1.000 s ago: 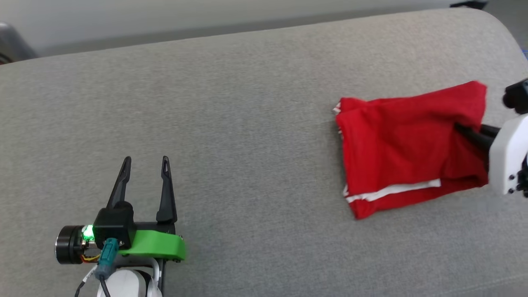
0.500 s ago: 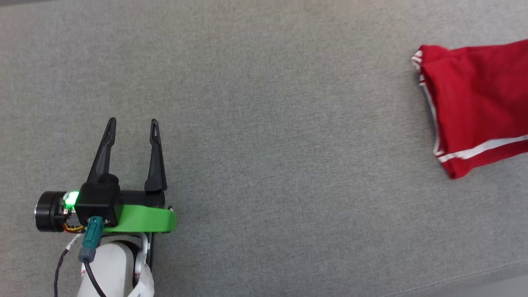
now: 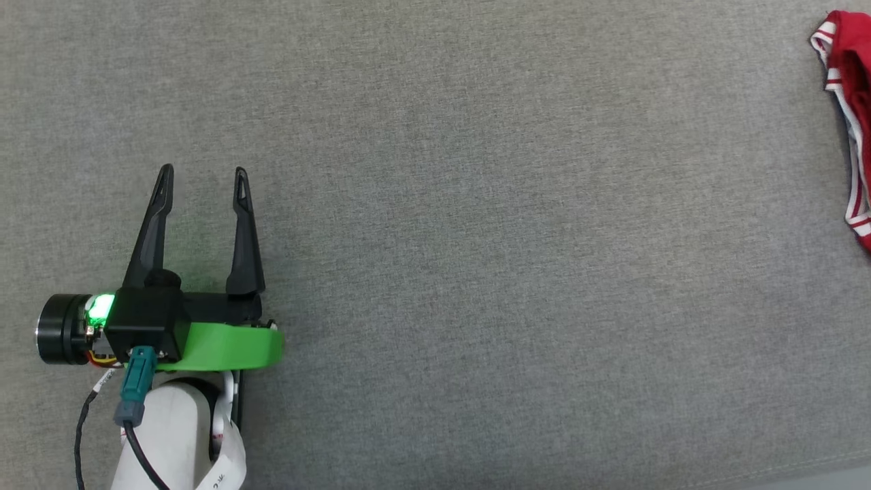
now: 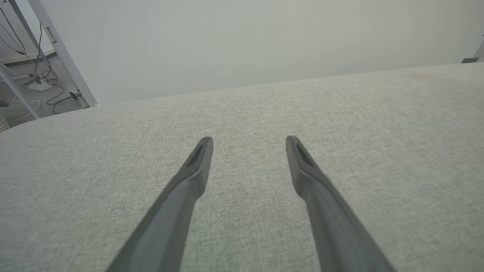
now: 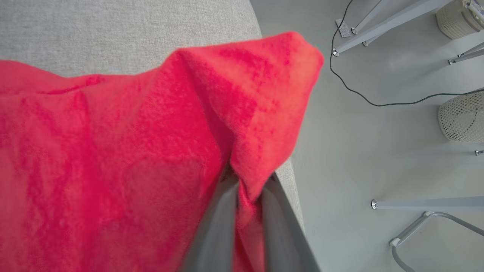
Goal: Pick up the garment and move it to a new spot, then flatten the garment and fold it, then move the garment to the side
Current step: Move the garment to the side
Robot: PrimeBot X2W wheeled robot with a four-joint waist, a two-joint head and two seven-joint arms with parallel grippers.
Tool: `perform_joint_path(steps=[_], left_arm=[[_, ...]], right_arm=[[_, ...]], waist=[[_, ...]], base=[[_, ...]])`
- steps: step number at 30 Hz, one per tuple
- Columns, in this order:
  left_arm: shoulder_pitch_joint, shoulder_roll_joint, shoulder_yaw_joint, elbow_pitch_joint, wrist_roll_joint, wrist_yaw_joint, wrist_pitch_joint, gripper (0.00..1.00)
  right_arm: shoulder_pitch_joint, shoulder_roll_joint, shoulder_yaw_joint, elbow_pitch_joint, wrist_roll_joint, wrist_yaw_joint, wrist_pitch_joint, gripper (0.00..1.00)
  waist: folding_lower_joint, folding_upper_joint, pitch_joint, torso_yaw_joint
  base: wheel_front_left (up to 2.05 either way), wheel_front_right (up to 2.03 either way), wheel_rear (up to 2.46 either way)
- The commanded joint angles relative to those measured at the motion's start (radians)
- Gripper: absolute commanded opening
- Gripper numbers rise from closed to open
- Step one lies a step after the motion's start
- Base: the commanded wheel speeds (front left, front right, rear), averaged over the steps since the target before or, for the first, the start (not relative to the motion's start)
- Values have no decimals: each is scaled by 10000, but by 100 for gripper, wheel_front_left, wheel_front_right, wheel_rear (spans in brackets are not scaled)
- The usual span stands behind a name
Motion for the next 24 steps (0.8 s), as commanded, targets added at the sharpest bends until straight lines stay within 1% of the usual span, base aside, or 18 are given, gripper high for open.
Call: perform_joint_path(steps=[1, 2, 3, 6, 8, 10, 13, 17, 20, 24], left_arm=[[-218, 91, 13, -1, 78, 58, -59, 100], [-221, 88, 15, 15, 76, 77, -59, 100], [-220, 72, 8, 51, 67, 96, -59, 100], [-131, -18, 3, 121, 6, 168, -59, 100], [29, -78, -4, 192, -41, 209, -59, 100], [229, -126, 1, 259, -82, 249, -59, 100], [577, -186, 111, 337, -212, 317, -59, 100], [1062, -226, 262, 459, -331, 376, -59, 100], [1351, -229, 288, 554, -340, 371, -59, 100], [1557, -275, 245, 654, -347, 366, -59, 100]], right_arm=[[-215, 148, -84, 186, -151, -11, -150, 0], [-234, 221, -126, 293, -174, -11, -214, 41], [-216, 303, -126, 405, -219, -11, -262, 100], [-110, 327, -122, 486, -478, -11, -809, 100], [-39, 339, -255, 489, -636, -11, -1427, 100], [55, 348, -333, 378, -916, -11, -2169, 100], [153, 508, -635, 42, -1514, -11, -3716, 100], [468, 1229, -1156, -538, -2247, -11, -5399, 100], [870, 1925, -1440, -1286, -2829, -11, -5827, 100], [1826, 2915, -1985, -2736, -3487, -11, -5980, 100]], waist=[[-1, -1, -15, 59], [-1, -1, -68, 63], [-1, -1, -183, 89], [-1, -1, -597, 171], [-1, -1, -955, 212], [-1, -1, -1340, 251], [-1, -1, -1923, 286], [-1, -1, -2649, 311], [-1, -1, -3110, 389], [-1, -1, -3699, 704]], base=[[0, 0, 0], [0, 0, 0], [0, 0, 0], [0, 0, 0], [0, 0, 0], [0, 0, 0], [0, 0, 0], [0, 0, 0], [0, 0, 0], [0, 0, 0]])
